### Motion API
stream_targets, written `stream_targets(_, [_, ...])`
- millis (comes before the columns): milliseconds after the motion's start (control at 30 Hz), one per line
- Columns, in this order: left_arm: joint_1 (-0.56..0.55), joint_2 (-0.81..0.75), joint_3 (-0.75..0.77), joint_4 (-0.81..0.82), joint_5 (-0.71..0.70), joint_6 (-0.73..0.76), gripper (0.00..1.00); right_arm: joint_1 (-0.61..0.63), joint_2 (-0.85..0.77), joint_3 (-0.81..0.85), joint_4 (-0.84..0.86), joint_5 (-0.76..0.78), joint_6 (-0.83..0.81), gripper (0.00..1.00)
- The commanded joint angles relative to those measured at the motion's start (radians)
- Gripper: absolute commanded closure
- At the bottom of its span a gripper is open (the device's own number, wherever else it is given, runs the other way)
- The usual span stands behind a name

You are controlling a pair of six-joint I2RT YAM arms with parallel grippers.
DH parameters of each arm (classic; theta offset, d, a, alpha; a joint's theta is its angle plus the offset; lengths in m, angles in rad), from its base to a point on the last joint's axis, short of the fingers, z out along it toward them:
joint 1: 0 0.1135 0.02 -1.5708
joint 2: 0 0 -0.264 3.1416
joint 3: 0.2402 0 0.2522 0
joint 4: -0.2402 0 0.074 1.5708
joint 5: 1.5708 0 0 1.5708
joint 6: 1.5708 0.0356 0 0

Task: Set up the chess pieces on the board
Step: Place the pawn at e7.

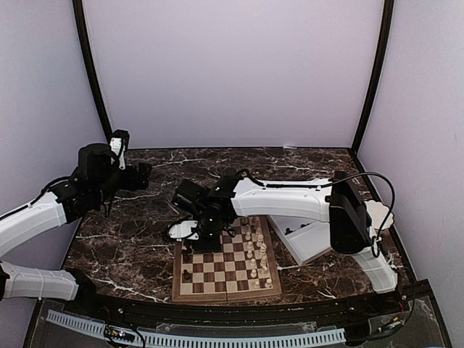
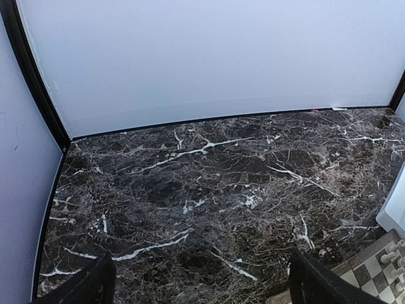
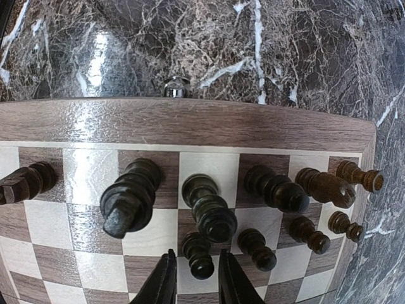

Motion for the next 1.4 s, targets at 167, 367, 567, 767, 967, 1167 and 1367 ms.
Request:
stream_targets(167, [0.012,0.002,0.017,-0.013,0.018,-0.006,0.03,0.014,-0.052,-0.032,0.014,0.011,-0.006,0.70])
stream_targets(367, [0.017,0.004,0.020,-0.015,0.026,-0.008,0.02,0.013,-0.128,-0.121,0.027,0.021,-0.014,0.67])
stream_targets(567, [0.026,0.008,0.021,-0.014,0.041,-0.011,0.03,0.012,-0.153,-0.153,0.023,0.044,-0.021,0.67])
stream_targets(767, [0.030,0.018,0.025,-0.019,0.064,-0.009,0.04,-0.010,-0.190,-0.166,0.003,-0.009,-0.023,0.78])
stream_targets(967, [0.031,0.034,0.039,-0.019,0.183,0.037,0.15,-0.145,-0.312,-0.267,0.013,-0.005,-0.049,0.81])
stream_targets(1167, [0.031,0.071,0.059,-0.016,0.388,0.073,0.26,-0.466,-0.448,-0.399,0.033,-0.038,-0.043,0.81])
stream_targets(1367, [0.030,0.099,0.071,0.000,0.563,0.092,0.29,-0.748,-0.532,-0.502,-0.024,-0.121,-0.127,0.80])
